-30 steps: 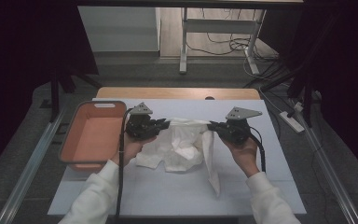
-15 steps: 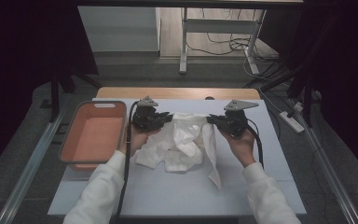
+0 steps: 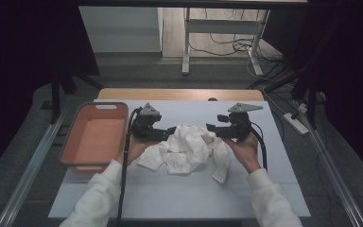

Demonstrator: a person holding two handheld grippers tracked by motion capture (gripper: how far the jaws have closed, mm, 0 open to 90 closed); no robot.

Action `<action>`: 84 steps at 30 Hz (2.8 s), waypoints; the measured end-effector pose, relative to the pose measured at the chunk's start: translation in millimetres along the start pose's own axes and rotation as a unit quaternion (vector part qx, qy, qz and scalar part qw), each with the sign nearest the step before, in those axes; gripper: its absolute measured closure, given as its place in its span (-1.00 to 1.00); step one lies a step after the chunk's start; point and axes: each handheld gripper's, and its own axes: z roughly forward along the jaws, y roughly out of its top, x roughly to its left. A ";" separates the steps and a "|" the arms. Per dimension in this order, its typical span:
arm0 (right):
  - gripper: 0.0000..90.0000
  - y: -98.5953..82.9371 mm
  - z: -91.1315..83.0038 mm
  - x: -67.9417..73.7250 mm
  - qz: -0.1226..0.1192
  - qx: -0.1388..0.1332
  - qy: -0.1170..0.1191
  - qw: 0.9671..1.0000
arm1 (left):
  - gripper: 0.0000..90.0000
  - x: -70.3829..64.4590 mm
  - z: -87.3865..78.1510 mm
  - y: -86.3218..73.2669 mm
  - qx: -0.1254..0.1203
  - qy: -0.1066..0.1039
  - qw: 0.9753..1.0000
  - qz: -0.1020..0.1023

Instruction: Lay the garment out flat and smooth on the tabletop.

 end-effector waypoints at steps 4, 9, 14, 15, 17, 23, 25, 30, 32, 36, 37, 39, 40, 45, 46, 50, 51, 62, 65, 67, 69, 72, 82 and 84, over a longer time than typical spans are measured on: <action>-0.27 -14.5 -6.8 13.8 -0.017 0.015 0.003 1.000 | -0.47 -8.7 -9.9 -18.2 0.008 -0.005 1.000 -0.002; -0.28 -35.4 -17.6 22.2 -0.021 0.026 0.007 0.999 | -0.47 -14.2 -19.8 -39.4 0.003 -0.010 1.000 -0.010; -0.29 -47.2 -21.5 26.3 -0.022 0.035 0.005 0.999 | -0.48 -17.2 -18.9 -52.0 0.013 -0.008 1.000 -0.009; -0.29 -49.5 -22.4 27.0 -0.020 0.035 0.006 0.999 | -0.48 -17.5 -18.3 -53.7 0.016 -0.007 1.000 -0.008; -0.29 -54.1 -24.4 28.3 -0.017 0.036 0.009 0.999 | -0.48 -18.6 -17.3 -57.2 0.015 -0.008 1.000 -0.010; -0.29 -61.6 -31.2 32.8 -0.031 0.037 -0.004 0.999 | -0.49 -20.6 -15.7 -65.6 0.027 0.001 1.000 -0.001; -0.29 -62.7 -31.1 32.2 -0.028 0.038 -0.005 0.999 | -0.49 -21.3 -16.3 -67.1 0.029 0.002 1.000 0.001; -0.29 -66.6 -29.6 30.3 -0.029 0.043 -0.010 0.999 | -0.49 -21.9 -18.0 -71.1 0.029 0.001 1.000 -0.001; -0.29 -68.2 -29.0 29.5 -0.028 0.046 -0.011 0.998 | -0.50 -21.9 -18.1 -71.8 0.030 0.002 1.000 0.000; -0.29 -69.9 -27.3 28.4 -0.029 0.054 -0.012 0.998 | -0.51 -20.8 -19.3 -72.3 0.028 0.003 1.000 -0.001; -0.30 -70.2 -26.8 28.4 -0.029 0.056 -0.011 0.998 | -0.51 -20.5 -19.7 -72.4 0.027 0.004 1.000 -0.002; -0.30 -71.0 -25.6 29.0 -0.028 0.059 -0.010 0.998 | -0.51 -19.6 -20.5 -72.7 0.026 0.006 1.000 -0.004; -0.30 -71.4 -24.9 29.3 -0.030 0.060 -0.010 0.998 | -0.51 -19.1 -21.1 -72.8 0.026 0.007 1.000 -0.005; -0.30 -73.7 -20.7 32.4 -0.039 0.073 -0.012 0.997 | -0.51 -18.1 -22.7 -73.0 0.023 0.010 1.000 -0.006; -0.30 -74.2 -19.7 33.1 -0.042 0.076 -0.015 0.996 | -0.51 -17.9 -22.9 -73.1 0.023 0.010 1.000 -0.006; -0.32 -76.8 -15.1 33.5 -0.043 0.089 -0.014 0.995 | -0.52 -17.6 -23.1 -73.4 0.023 0.011 1.000 -0.007; -0.32 -77.5 -14.0 33.7 -0.041 0.091 -0.012 0.995 | -0.52 -17.5 -23.2 -73.5 0.024 0.011 1.000 -0.007; -0.33 -84.8 -5.0 32.0 -0.038 0.116 -0.012 0.992 | -0.52 -15.0 -23.0 -74.7 0.025 0.016 0.999 -0.013; -0.33 -86.4 -3.5 31.2 -0.038 0.123 -0.017 0.992 | -0.52 -14.8 -22.7 -75.1 0.023 0.020 0.999 -0.017; -0.32 -87.4 -2.6 30.8 -0.039 0.127 -0.022 0.991 | -0.52 -14.7 -22.9 -75.2 0.022 0.022 0.999 -0.017; -0.26 -88.0 -2.0 30.5 -0.045 0.134 -0.032 0.989 | -0.52 -14.5 -23.3 -75.2 0.021 0.023 0.999 -0.017; -0.01 -88.8 -1.8 30.3 -0.051 0.148 -0.048 0.987 | -0.52 -14.5 -23.7 -75.2 0.020 0.024 0.999 -0.018; 0.98 -88.1 -7.0 18.7 -0.036 0.177 -0.066 0.981 | -0.52 -14.2 -23.2 -75.5 0.021 0.025 0.999 -0.018; 0.99 -87.0 -8.1 18.6 -0.035 0.175 -0.063 0.982 | -0.52 -14.1 -23.2 -75.6 0.021 0.025 0.999 -0.019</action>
